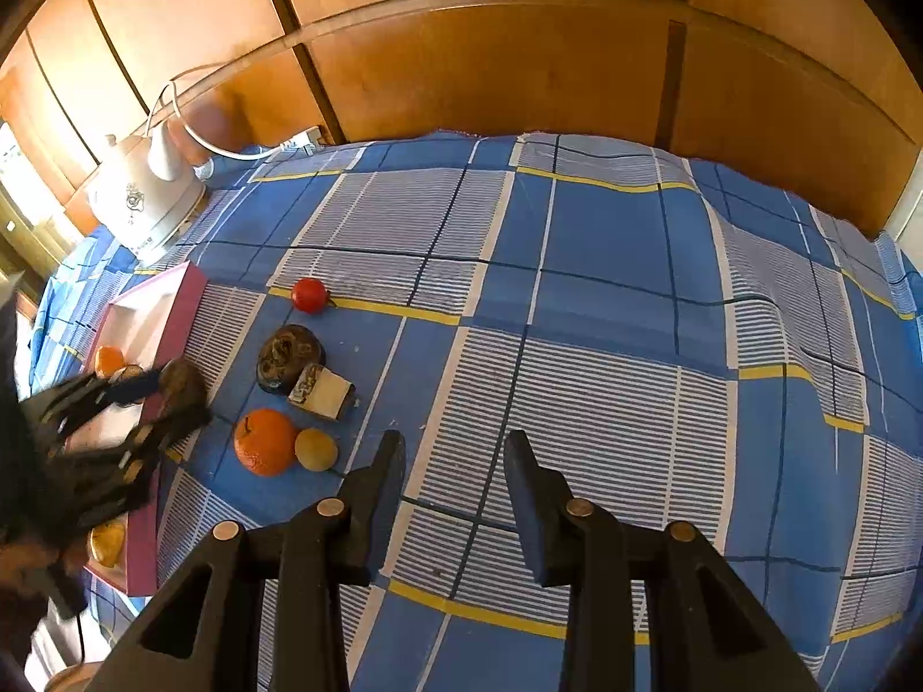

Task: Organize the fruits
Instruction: 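Grasp the large dark brown round fruit with the left tool, then grasp the red cherry tomato with the right tool while the left tool holds the brown fruit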

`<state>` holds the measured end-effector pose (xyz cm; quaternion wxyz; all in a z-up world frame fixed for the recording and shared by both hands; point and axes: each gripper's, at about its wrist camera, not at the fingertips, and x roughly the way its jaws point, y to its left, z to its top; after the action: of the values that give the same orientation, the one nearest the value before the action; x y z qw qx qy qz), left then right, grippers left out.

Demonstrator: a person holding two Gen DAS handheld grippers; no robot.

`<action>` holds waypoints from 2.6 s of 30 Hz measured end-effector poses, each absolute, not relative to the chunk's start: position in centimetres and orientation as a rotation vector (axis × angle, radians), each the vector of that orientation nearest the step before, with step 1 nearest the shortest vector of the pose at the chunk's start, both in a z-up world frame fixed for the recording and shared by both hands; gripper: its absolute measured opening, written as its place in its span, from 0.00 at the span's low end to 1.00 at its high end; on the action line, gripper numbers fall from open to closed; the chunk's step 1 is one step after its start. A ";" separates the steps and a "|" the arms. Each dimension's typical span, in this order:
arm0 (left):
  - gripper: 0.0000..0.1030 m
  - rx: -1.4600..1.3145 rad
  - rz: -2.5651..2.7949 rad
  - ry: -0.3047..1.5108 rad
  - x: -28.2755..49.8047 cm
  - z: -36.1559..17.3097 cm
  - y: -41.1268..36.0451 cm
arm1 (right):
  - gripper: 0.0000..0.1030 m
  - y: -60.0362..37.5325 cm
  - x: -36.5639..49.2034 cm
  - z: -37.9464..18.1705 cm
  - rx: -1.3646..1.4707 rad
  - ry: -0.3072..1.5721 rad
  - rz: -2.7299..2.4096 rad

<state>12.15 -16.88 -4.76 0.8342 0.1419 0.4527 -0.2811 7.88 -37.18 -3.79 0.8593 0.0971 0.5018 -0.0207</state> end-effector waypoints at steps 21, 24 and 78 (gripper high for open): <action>0.47 0.322 -0.637 0.955 1.9 -9.3 -17.8 | 0.25 -32.3 7.6 -5.6 0.047 1.088 0.176; 0.47 0.314 -0.637 0.929 1.7 -9.4 -17.7 | 0.25 -31.6 7.6 -5.9 0.035 1.090 0.198; 0.47 0.306 -0.669 0.838 0.6 -9.4 -16.9 | 0.25 -28.3 23.8 -8.5 0.105 1.196 0.121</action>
<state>0.56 -16.92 -9.42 0.8487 0.1454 0.3975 -0.3173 23.78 -28.30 -8.49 0.8235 0.0493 0.5623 0.0570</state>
